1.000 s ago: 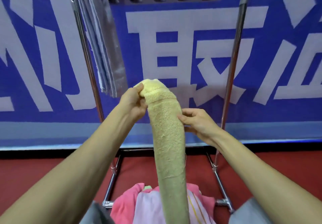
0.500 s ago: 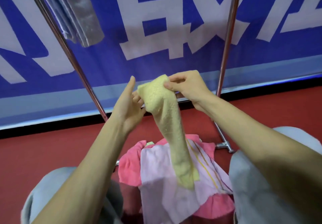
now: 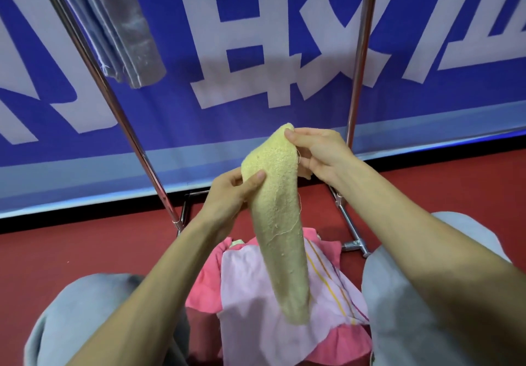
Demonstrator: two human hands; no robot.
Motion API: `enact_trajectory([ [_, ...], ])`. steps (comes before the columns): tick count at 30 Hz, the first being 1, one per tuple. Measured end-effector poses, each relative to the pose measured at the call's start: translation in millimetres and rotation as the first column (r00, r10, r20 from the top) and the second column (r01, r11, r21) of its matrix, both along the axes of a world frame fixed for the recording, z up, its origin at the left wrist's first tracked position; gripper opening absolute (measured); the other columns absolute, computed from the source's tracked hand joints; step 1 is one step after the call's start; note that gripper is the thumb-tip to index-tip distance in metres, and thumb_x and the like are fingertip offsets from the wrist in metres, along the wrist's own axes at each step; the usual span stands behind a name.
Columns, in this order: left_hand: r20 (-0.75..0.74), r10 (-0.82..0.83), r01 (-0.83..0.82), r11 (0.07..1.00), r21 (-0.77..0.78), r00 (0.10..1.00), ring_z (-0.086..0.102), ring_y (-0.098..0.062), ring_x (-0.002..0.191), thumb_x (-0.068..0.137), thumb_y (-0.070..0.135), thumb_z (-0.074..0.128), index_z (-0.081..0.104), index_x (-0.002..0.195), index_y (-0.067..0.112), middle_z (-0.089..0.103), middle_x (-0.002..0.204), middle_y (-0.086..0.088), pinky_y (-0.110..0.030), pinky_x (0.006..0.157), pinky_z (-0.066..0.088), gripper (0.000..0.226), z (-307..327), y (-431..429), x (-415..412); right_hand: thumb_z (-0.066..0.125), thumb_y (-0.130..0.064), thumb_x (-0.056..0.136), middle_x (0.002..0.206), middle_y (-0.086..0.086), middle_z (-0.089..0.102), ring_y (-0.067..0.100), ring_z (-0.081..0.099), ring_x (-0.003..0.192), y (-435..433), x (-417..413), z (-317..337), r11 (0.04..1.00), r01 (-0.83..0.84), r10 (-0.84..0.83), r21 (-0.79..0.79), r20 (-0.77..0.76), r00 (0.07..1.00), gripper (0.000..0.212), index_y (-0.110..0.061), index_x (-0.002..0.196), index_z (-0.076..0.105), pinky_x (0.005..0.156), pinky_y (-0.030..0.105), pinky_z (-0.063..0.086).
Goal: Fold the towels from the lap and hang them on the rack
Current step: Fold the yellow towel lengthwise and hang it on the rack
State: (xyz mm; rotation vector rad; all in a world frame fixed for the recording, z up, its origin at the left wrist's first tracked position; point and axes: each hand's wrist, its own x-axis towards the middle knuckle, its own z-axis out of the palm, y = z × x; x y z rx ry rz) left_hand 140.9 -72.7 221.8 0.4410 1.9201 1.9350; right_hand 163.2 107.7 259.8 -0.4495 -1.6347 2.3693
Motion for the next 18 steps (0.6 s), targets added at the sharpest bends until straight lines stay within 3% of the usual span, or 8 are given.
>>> enact_trajectory([
  [4, -0.046, 0.036, -0.032, 0.997, 0.076, 0.998, 0.067, -0.015, 0.08, 0.089, 0.018, 0.062, 0.067, 0.107, 0.001, 0.072, 0.096, -0.011, -0.025, 0.068, 0.054, 0.025, 10, 1, 0, 0.068, -0.017, 0.087, 0.089, 0.01, 0.07, 0.02, 0.065, 0.08, -1, -5, -7, 0.999, -0.053, 0.052, 0.008, 0.025, 0.998, 0.019, -0.001, 0.098, 0.068, 0.08, 0.037, 0.054],
  [7, -0.039, 0.066, -0.061, 0.992, 0.114, 0.997, 0.065, -0.017, 0.077, 0.089, 0.02, 0.062, 0.069, 0.102, 0.002, 0.071, 0.091, -0.011, -0.028, 0.067, 0.051, 0.024, 18, 0, -2, 0.056, -0.034, 0.095, 0.089, 0.009, 0.062, 0.023, 0.059, 0.081, -3, -8, -13, 0.988, -0.15, 0.145, 0.031, 0.14, 0.98, 0.029, -0.006, 0.101, 0.064, 0.082, 0.04, 0.048],
  [11, 0.155, 0.126, -0.156, 0.968, 0.197, 0.98, 0.059, -0.024, 0.08, 0.088, 0.024, 0.063, 0.067, 0.1, -0.001, 0.065, 0.088, -0.015, -0.033, 0.071, 0.047, 0.028, 26, -8, -6, 0.034, -0.059, 0.095, 0.083, 0.007, 0.061, 0.018, 0.058, 0.07, -13, -7, -20, 0.92, -0.392, 0.38, 0.002, 0.243, 0.893, 0.053, -0.014, 0.099, 0.061, 0.076, 0.034, 0.047],
  [14, 0.287, 0.148, -0.216, 0.951, 0.22, 0.946, 0.059, -0.021, 0.076, 0.087, 0.026, 0.065, 0.066, 0.095, 0.006, 0.064, 0.082, -0.01, -0.033, 0.072, 0.048, 0.021, 31, -19, -14, 0.024, -0.064, 0.094, 0.084, 0.006, 0.067, 0.018, 0.062, 0.078, -21, -3, -20, 0.875, -0.484, 0.464, 0.027, 0.239, 0.853, 0.068, -0.01, 0.099, 0.064, 0.079, 0.032, 0.048],
  [16, 0.364, 0.159, -0.254, 0.94, 0.229, 0.918, 0.059, -0.015, 0.068, 0.086, 0.024, 0.067, 0.064, 0.093, 0.01, 0.063, 0.079, -0.006, -0.027, 0.068, 0.05, 0.016, 33, -27, -19, 0.027, -0.064, 0.093, 0.077, 0.003, 0.065, 0.016, 0.058, 0.075, -25, -1, -20, 0.855, -0.512, 0.487, 0.083, 0.212, 0.847, 0.066, -0.009, 0.09, 0.064, 0.076, 0.029, 0.043],
  [18, 0.421, 0.161, -0.283, 0.927, 0.245, 0.893, 0.059, -0.009, 0.054, 0.087, 0.019, 0.067, 0.064, 0.087, 0.011, 0.063, 0.067, -0.001, -0.019, 0.053, 0.051, 0.009, 35, -33, -22, 0.036, -0.056, 0.095, 0.081, 0.001, 0.068, 0.016, 0.059, 0.081, -28, 0, -19, 0.852, -0.514, 0.494, 0.098, 0.176, 0.852, 0.055, -0.012, 0.083, 0.067, 0.083, 0.029, 0.044],
])
